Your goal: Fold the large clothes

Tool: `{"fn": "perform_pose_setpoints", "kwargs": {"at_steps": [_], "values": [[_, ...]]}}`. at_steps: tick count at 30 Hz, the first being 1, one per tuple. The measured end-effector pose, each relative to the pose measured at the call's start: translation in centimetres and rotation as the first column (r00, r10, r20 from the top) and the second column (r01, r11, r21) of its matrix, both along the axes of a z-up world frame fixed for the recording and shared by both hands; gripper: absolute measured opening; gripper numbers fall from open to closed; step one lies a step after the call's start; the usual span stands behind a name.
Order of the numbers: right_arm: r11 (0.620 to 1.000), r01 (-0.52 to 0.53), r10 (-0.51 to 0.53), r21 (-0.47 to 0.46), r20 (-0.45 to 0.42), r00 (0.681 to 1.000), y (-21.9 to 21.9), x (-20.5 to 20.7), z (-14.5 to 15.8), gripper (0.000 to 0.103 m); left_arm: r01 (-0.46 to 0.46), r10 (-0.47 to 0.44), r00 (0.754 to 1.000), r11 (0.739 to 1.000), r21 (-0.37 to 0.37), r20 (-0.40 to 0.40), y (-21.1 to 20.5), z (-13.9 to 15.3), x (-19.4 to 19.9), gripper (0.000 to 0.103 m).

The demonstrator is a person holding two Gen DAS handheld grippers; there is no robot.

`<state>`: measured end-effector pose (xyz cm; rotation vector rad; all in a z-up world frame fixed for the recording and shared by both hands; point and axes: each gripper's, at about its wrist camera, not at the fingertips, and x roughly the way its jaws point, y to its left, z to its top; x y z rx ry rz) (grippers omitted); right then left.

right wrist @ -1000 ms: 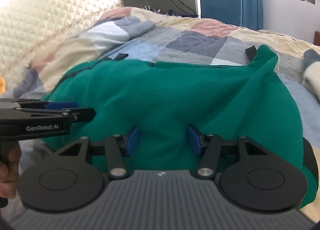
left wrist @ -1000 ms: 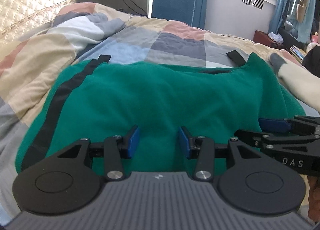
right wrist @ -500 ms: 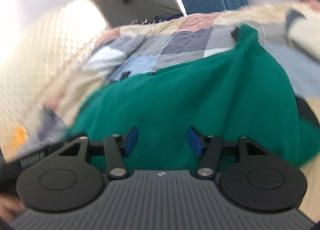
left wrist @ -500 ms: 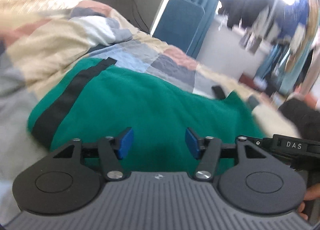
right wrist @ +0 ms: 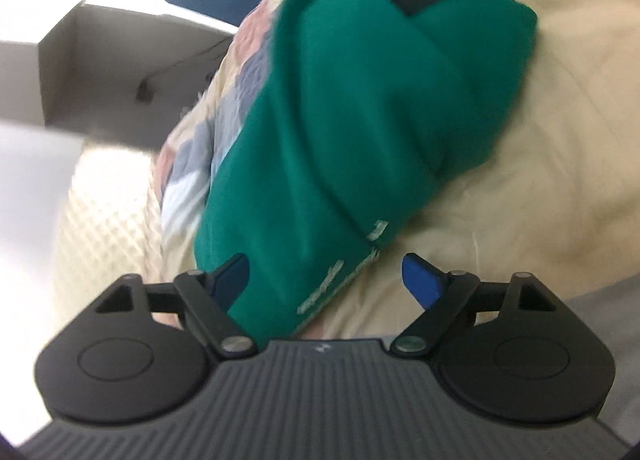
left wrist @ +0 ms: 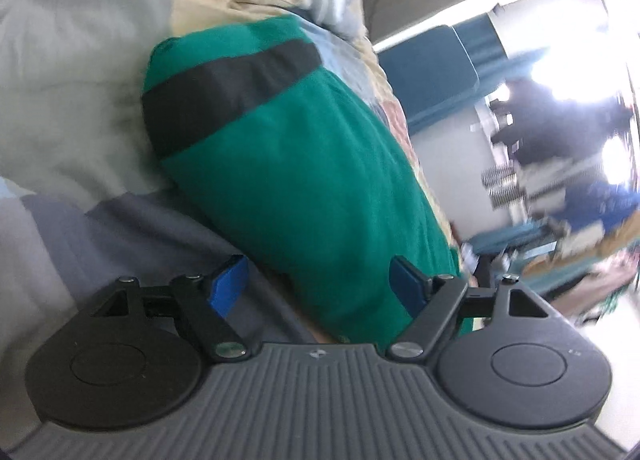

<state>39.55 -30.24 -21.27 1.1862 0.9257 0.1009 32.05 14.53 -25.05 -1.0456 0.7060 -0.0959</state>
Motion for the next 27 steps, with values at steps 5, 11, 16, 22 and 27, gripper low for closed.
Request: {"fn": "perform_pose_setpoints", "kwargs": {"at_steps": [5,11,16,22,27], "values": [[0.995,0.099,-0.1,0.022,0.017,0.995,-0.6,2.2,-1.5,0.086,-0.048,0.051,0.998,0.994,-0.101,0.033,1.5,-0.7,2.0,0.081],[0.99,0.069,-0.089,0.121,0.167,0.982,-0.6,2.5,0.4,0.087,0.02,0.001,0.986,0.992,-0.128,0.165,2.9,1.8,2.4,0.082],[0.982,0.083,-0.115,0.167,0.196,0.974,-0.6,2.9,0.5,0.087,-0.005,0.031,0.992,0.978,-0.206,0.121,3.6,0.0,3.3,0.084],[0.981,0.137,-0.144,0.137,0.045,0.989,-0.3,2.1,-2.3,0.086,-0.101,0.092,0.994,0.972,-0.214,-0.053,4.7,-2.9,4.1,0.084],[0.988,0.119,-0.124,0.095,0.045,0.991,-0.1,3.2,-3.0,0.078,-0.1,0.098,0.995,0.975,-0.197,-0.021,4.7,-2.4,5.8,0.081]]}}
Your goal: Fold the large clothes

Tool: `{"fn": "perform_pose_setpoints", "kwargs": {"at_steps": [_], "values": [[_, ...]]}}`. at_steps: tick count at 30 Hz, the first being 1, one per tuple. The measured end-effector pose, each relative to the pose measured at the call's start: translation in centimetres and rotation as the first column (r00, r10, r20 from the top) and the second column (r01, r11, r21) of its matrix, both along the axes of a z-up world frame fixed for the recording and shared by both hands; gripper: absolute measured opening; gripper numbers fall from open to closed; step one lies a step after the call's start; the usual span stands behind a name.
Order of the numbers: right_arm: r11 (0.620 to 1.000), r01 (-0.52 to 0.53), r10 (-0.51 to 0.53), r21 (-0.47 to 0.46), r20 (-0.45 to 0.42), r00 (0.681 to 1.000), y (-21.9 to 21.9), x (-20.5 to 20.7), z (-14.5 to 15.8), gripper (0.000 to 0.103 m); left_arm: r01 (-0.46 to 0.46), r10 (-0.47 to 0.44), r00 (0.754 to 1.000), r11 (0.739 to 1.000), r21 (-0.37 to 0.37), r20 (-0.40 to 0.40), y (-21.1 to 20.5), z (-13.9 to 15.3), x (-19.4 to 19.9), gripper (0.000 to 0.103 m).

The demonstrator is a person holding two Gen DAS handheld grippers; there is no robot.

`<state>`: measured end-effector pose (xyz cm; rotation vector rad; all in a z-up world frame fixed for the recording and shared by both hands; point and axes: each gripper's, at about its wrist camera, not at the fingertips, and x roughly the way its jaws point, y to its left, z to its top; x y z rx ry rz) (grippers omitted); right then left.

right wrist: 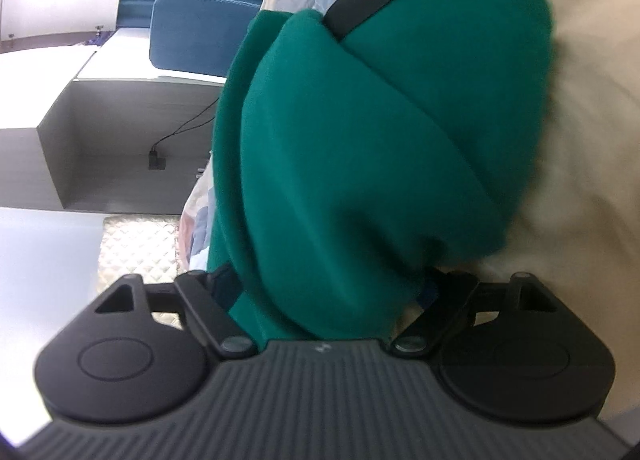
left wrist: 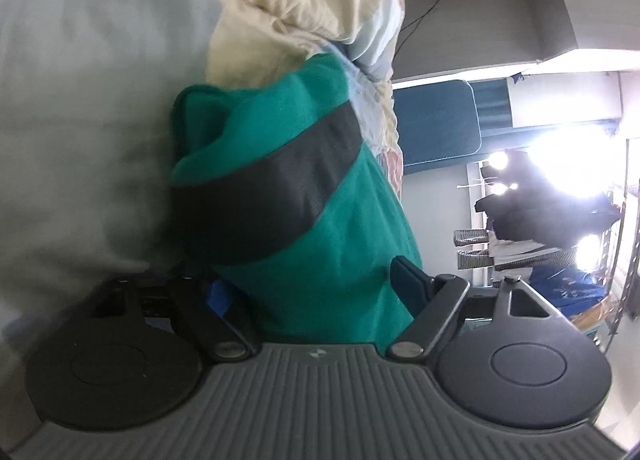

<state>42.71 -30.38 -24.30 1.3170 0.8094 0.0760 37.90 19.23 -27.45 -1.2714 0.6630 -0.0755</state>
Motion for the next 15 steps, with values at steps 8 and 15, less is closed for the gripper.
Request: {"fn": "perform_pose_setpoints", "kwargs": {"at_steps": [8,15], "values": [[0.995,-0.039,0.046,-0.093,0.082,0.996,-0.2,-1.6,2.3,0.038,0.01,-0.021,0.999,0.977,0.212,0.048,-0.9,2.3,-0.9,0.021],[0.988,-0.038,0.063,-0.151,0.166,0.984,-1.1,-5.7,4.9,0.034,-0.016,-0.008,0.995,0.973,0.232,0.103,-1.1,5.6,-6.8,0.017]]}}
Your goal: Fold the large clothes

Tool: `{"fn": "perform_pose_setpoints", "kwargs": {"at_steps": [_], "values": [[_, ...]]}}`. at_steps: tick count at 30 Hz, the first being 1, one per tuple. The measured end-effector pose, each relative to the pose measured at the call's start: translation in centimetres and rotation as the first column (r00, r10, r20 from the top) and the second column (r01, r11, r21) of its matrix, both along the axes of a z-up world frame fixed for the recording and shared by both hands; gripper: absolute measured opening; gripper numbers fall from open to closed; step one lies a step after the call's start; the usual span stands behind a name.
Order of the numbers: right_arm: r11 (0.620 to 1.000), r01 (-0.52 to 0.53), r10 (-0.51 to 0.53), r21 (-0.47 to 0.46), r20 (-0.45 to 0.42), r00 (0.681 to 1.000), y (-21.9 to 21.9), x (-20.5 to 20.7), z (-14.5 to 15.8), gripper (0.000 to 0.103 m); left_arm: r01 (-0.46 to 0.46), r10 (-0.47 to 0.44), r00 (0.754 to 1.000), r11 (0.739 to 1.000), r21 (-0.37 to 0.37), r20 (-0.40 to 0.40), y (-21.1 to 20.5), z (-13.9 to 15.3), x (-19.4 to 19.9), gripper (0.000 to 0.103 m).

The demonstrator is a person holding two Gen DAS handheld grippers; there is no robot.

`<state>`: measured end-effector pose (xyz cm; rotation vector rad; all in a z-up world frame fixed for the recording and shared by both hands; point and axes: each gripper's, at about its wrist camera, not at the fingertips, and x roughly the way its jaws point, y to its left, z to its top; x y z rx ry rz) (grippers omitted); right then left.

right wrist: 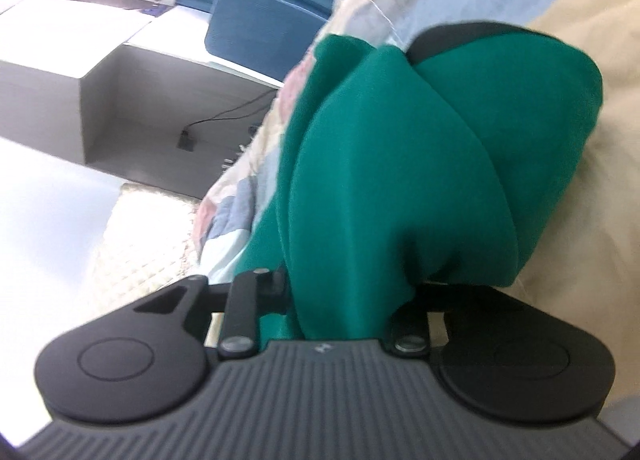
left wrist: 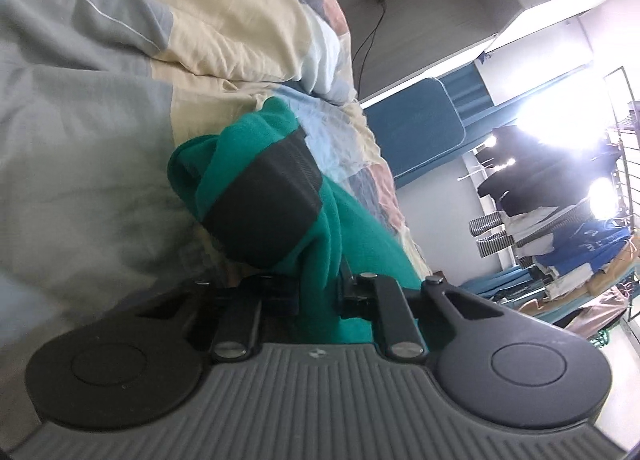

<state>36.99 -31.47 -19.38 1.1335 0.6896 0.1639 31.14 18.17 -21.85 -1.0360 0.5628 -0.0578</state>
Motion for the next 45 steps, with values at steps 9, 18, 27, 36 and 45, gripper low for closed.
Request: {"fn": "perform_pose_setpoints", "kwargs": {"at_steps": [9,18,27,36,45], "values": [[0.999,-0.026,0.028,-0.029,0.064,0.998,-0.6,-3.9,2.8,0.034,0.014,-0.016,1.0,0.997,0.078,0.023,-1.5,4.5,-7.5,0.017],[0.993,-0.078,0.087,-0.09,0.104,0.991,-1.4,-8.9,6.3,0.034,0.014,-0.019,0.999,0.995,0.096,0.048,-2.2,7.6,-15.7,0.017],[0.991,-0.101,0.104,-0.082,0.032,0.994,-2.0,-9.1,5.4,0.051,0.044,-0.048,0.998,0.997,0.069,0.05,-2.7,6.3,-17.3,0.031],[0.991,-0.114,0.12,-0.066,0.094,0.988,-1.5,-9.0,6.9,0.057,0.067,-0.077,0.984,0.996,0.067,0.16,-2.6,8.0,-17.1,0.054],[0.976,-0.127,0.152,-0.178,0.135,0.979,-0.9,-5.4,9.8,0.057,0.08,-0.118,0.969,0.98,0.18,0.216,-3.4,10.2,-12.3,0.055]]}}
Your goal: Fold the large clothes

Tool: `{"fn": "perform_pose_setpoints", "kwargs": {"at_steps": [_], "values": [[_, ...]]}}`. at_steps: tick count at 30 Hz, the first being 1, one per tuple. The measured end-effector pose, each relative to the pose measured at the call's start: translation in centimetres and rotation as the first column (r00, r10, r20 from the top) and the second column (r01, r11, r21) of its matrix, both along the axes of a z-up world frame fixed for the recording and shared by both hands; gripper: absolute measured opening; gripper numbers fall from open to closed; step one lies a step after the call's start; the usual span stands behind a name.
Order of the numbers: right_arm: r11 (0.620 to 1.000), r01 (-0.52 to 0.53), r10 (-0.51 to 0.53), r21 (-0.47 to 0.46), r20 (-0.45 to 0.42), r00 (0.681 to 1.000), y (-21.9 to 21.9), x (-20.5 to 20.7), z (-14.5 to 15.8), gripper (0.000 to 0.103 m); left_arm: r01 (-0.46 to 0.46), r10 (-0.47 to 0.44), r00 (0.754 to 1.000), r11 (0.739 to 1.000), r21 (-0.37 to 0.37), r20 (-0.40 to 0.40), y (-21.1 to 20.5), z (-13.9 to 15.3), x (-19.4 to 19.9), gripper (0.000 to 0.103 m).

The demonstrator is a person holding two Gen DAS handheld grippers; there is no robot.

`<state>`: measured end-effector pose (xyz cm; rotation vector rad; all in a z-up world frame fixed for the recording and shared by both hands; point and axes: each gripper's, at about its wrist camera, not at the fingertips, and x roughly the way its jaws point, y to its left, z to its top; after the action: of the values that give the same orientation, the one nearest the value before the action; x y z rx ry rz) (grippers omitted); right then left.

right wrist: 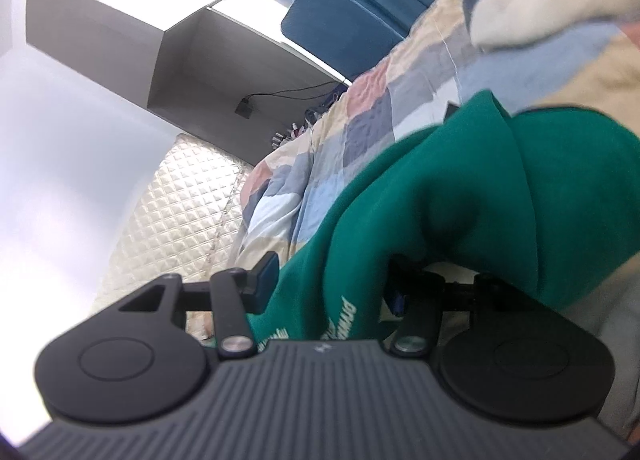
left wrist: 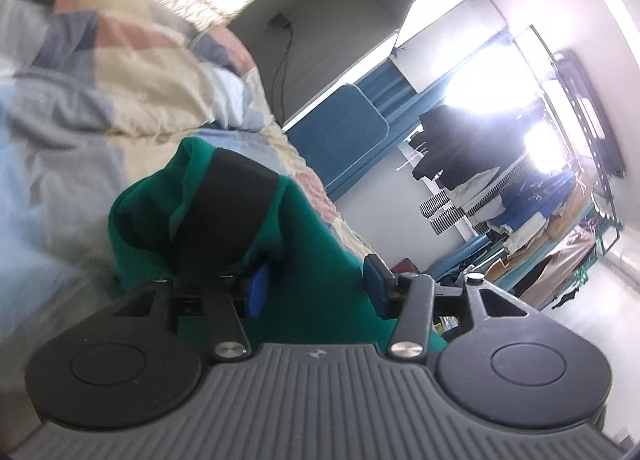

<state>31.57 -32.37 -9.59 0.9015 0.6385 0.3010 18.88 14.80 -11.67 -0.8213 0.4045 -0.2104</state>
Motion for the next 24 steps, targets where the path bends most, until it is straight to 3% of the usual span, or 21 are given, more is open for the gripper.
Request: {"fn": "perform_pose_setpoints", "kwargs": {"at_steps": [6,12,20,24], "values": [[0.989,-0.018,0.026,-0.144,0.051,0.998,0.9,5.2,1.5,0.057,0.021,-0.023,0.999,0.997,0.077,0.031,-0.5,0.5,5.2,0.056],[0.96,-0.073,0.077,-0.271,0.003,0.997,1.6,11.2,-0.4,0.057,0.018,-0.02,1.0,0.986,0.167,0.011,-1.5,-0.5,11.3,0.056],[0.902,-0.147,0.151,-0.405,-0.022,0.988,3.9,17.6,-3.9,0.054,0.05,-0.035,0.997,0.965,0.257,-0.064,-1.6,-4.6,19.6,0.057],[0.884,-0.185,0.184,-0.429,-0.045,0.982,4.6,20.2,-6.3,0.054,0.077,-0.042,0.989,0.966,0.248,-0.143,-0.9,-7.5,22.9,0.057]]}}
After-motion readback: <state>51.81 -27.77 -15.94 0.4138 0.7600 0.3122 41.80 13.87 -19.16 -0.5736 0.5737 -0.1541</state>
